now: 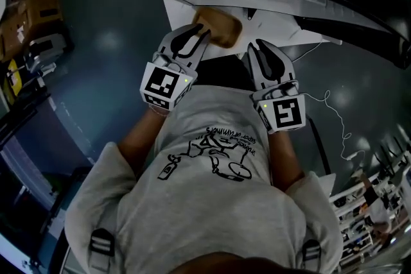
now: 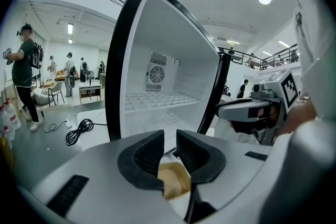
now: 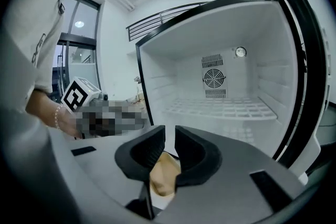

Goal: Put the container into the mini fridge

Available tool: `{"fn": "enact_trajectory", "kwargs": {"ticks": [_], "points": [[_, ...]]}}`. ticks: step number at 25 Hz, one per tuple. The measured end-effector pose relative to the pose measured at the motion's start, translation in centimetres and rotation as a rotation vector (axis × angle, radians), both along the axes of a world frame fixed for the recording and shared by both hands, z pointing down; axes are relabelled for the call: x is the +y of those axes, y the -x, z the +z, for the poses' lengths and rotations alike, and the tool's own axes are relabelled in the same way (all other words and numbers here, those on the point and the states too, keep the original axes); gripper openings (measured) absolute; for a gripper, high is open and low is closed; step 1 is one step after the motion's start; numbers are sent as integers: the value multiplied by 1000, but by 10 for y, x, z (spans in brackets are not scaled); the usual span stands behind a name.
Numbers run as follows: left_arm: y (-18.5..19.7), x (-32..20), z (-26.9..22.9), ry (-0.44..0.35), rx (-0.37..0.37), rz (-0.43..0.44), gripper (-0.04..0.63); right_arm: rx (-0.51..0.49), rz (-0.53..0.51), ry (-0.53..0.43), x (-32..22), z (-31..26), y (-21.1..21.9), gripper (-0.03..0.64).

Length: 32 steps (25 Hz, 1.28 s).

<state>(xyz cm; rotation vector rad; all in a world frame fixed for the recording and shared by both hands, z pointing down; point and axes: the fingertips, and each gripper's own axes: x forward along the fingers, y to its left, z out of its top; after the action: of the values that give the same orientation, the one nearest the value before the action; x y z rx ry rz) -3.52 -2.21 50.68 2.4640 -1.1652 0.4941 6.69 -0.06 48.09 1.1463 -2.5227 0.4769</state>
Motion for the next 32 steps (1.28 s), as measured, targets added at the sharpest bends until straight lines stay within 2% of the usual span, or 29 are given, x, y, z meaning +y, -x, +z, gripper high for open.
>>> {"fn": "enact_trajectory", "kwargs": {"ticks": [4,8,15,21,32], "points": [[4,3,20,24,-20,-2,88,-2,5,-3,-2,21,5,57],[7,4,39,47,-39,4,92,28,0,60,1,50,5,58],[16,0,81,98,-71,1,97,54,15,109,-5,89,6,64],[32,-9,121,153,-86,-37,98,66,30,158,-6,126,6,75],[40,-12,168,221,-106,-55,121,84,71,231,-4,174,8,96]]}}
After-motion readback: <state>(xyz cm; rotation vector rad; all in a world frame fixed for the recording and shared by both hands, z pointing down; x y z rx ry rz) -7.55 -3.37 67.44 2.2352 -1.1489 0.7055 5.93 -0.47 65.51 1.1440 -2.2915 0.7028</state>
